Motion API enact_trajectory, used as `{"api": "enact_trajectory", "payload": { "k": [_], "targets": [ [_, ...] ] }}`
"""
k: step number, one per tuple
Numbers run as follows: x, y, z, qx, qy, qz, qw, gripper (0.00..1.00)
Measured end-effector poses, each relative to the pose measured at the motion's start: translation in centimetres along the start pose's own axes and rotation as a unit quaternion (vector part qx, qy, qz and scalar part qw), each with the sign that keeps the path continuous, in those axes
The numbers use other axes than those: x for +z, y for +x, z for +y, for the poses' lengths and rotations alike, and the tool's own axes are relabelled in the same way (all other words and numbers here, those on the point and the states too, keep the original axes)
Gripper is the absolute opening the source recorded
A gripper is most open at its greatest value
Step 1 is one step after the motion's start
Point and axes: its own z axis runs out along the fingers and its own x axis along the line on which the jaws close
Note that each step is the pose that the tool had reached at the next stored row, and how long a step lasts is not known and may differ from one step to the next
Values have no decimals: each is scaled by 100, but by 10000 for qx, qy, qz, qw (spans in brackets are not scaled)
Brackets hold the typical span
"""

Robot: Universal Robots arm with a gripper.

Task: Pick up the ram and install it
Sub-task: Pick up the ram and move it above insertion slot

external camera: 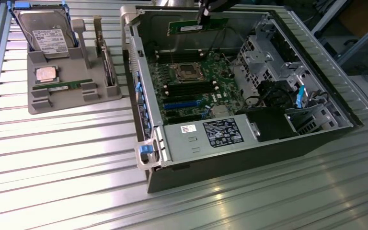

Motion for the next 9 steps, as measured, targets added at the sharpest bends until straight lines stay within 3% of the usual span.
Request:
{"api": "enact_trajectory", "payload": {
  "k": [9],
  "targets": [
    [-6, 16, -132, 0, 0, 2, 10000, 12]
  ]
}}
